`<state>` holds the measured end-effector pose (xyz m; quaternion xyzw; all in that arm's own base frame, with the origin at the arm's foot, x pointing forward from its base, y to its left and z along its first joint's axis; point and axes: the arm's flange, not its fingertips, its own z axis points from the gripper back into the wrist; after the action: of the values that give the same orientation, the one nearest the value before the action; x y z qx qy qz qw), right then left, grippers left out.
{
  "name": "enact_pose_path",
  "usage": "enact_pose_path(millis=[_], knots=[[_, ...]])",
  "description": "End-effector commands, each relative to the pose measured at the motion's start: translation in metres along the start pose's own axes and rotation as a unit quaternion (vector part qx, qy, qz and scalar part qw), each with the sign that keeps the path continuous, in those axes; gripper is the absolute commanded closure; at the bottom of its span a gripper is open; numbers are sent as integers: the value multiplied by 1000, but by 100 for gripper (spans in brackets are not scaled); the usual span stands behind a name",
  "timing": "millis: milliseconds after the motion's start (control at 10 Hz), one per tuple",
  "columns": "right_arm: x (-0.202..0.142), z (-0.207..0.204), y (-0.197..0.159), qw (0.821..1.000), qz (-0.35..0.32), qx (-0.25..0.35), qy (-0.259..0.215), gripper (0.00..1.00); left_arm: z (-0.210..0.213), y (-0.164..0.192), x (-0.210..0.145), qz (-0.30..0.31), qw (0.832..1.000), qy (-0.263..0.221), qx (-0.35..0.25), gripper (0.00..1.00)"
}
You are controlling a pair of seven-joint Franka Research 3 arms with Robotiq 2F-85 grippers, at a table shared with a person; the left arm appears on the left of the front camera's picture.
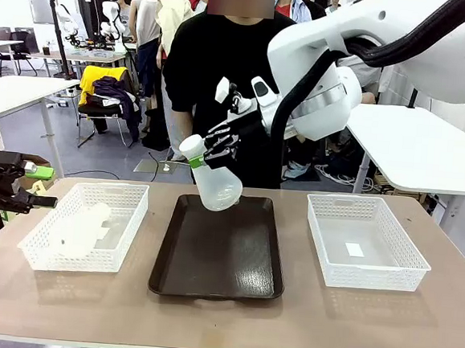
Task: Prepare the laboratory tools.
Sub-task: Place the picked Big flask upright in the Handle tray as instructed by the person.
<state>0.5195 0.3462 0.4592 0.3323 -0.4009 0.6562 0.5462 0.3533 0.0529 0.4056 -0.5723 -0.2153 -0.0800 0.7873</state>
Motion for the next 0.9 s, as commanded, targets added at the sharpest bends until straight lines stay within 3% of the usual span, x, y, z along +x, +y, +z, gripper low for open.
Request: enact_pose_path(millis=[0, 300, 800], knots=[[-29, -5, -16, 997, 9, 16, -80, 100, 0, -1, 0, 2, 1000, -6, -8, 0], [-57, -26, -35, 991, 14, 34, -125, 100, 0, -1, 0, 2, 1000, -6, -8, 0], [-118, -38, -62, 979, -20, 10, -204, 100, 0, -1, 0, 2, 1000, -6, -8, 0]])
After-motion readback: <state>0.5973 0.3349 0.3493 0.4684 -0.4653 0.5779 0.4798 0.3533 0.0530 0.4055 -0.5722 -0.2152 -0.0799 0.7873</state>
